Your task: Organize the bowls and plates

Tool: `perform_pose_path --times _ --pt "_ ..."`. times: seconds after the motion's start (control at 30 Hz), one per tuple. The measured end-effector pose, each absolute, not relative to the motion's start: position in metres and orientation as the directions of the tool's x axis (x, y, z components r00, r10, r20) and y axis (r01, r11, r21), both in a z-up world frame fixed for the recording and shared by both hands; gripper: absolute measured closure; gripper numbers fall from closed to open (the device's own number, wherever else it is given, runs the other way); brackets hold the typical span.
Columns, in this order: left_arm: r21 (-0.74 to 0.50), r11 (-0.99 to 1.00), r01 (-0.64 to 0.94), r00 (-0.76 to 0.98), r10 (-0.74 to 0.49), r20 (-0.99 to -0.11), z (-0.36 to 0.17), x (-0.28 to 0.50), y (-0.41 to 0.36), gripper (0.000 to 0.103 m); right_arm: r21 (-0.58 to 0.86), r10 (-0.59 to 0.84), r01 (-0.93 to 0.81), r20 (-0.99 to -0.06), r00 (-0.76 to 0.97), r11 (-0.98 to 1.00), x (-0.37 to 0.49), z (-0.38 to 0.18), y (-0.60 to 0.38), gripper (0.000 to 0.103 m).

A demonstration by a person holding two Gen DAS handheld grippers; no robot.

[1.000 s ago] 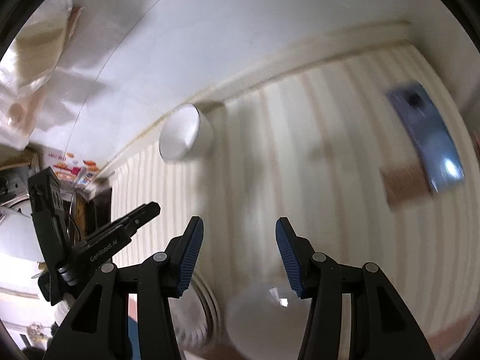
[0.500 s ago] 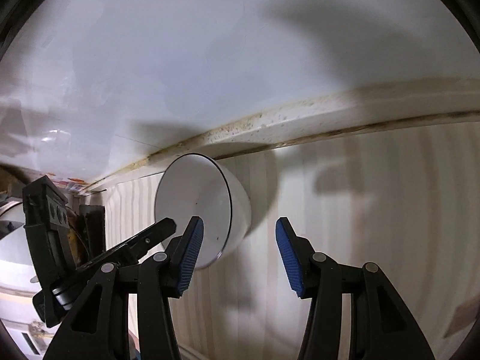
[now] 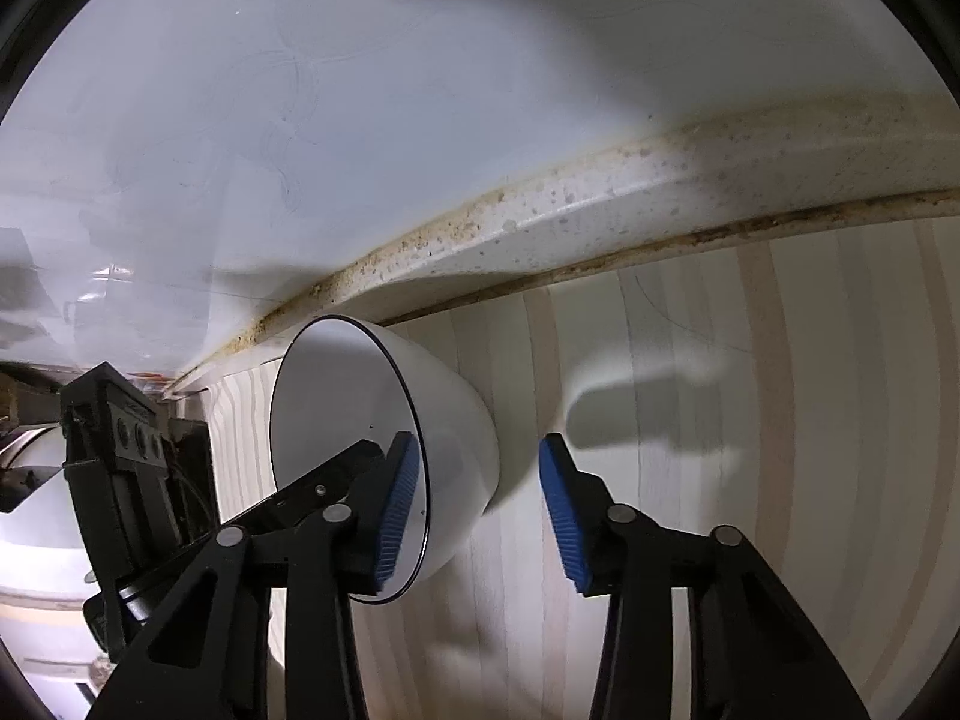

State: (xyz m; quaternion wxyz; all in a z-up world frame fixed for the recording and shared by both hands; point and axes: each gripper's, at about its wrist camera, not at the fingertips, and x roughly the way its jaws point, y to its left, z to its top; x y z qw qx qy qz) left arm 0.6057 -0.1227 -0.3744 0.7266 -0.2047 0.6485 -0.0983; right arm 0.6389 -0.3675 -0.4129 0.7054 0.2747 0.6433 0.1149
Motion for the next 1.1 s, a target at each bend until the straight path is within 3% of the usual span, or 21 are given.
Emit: perform_pose_path --times 0.13,0.27,0.33,0.77,1.1 --pt "-0.427 0.897 -0.115 0.148 -0.41 -0.9 -0.371 0.604 -0.117 0.08 0.542 0.522 0.194 -0.84 0.146 0.818 0.641 -0.415 -0.369 0.067" --pt "-0.443 0.891 -0.097 0.182 -0.422 -0.888 -0.364 0.599 -0.115 0.082 0.57 0.547 0.18 -0.821 0.163 0.802 0.641 -0.414 -0.367 0.082" --pt "-0.441 0.893 -0.089 0.193 -0.419 -0.887 -0.36 0.598 -0.116 0.086 0.539 0.515 0.155 -0.84 0.169 0.828 0.641 -0.408 -0.361 0.083" --pt "-0.399 0.915 -0.052 0.215 -0.38 -0.9 -0.33 0.567 -0.123 0.086 0.523 0.497 0.151 -0.849 0.176 0.839 0.624 -0.388 -0.359 0.083" --pt "-0.411 0.911 0.029 0.227 -0.406 -0.885 -0.281 0.519 -0.144 0.086 0.516 0.476 0.156 -0.848 0.233 0.842 0.567 -0.339 -0.379 0.083"
